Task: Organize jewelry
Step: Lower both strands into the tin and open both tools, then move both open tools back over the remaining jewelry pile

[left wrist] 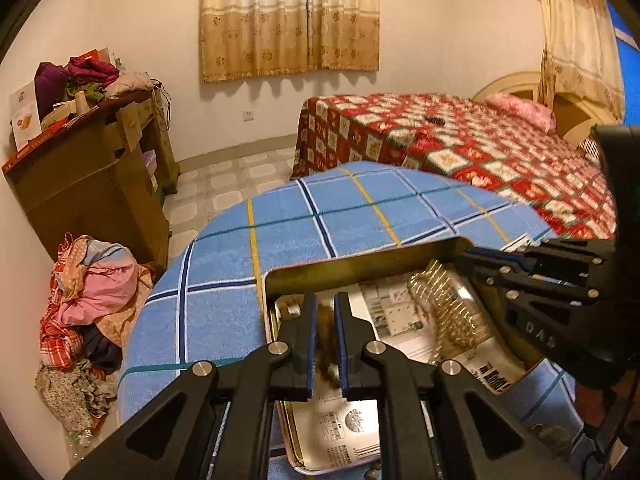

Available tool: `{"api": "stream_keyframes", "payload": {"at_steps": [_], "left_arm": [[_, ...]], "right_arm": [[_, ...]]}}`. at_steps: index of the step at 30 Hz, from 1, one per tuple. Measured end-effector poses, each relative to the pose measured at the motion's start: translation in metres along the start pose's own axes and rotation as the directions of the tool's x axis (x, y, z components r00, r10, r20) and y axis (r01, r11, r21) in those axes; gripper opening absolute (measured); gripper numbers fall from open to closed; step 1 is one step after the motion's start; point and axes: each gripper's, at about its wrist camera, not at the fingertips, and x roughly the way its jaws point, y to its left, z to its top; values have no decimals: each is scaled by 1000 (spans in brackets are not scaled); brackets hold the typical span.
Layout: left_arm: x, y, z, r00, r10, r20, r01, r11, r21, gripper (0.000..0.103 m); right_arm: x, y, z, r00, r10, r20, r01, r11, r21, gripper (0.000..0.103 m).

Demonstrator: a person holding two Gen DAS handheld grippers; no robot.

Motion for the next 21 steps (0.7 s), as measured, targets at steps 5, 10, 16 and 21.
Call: {"api": "stream_keyframes", "payload": {"at_steps": [5,10,16,21], "left_arm": [[-9,1,-4,997,41,62,-40,999,-18,76],[-22,3,-7,997,35,65,-35,999,-12,77],[-33,10,-24,998,37,41,-34,998,-61,77],[-45,8,-39,999,30,33,-27,996,-90,77]], "right_arm": [[-5,-4,-7,1000,-9,7,9,1000,16,49],[-25,-6,-14,997,-38,65,37,999,23,78],[-42,-9,-29,997,-35,64,32,999,41,78],[-50,-6,-48,998,-32,46,30,999,42,78]]}}
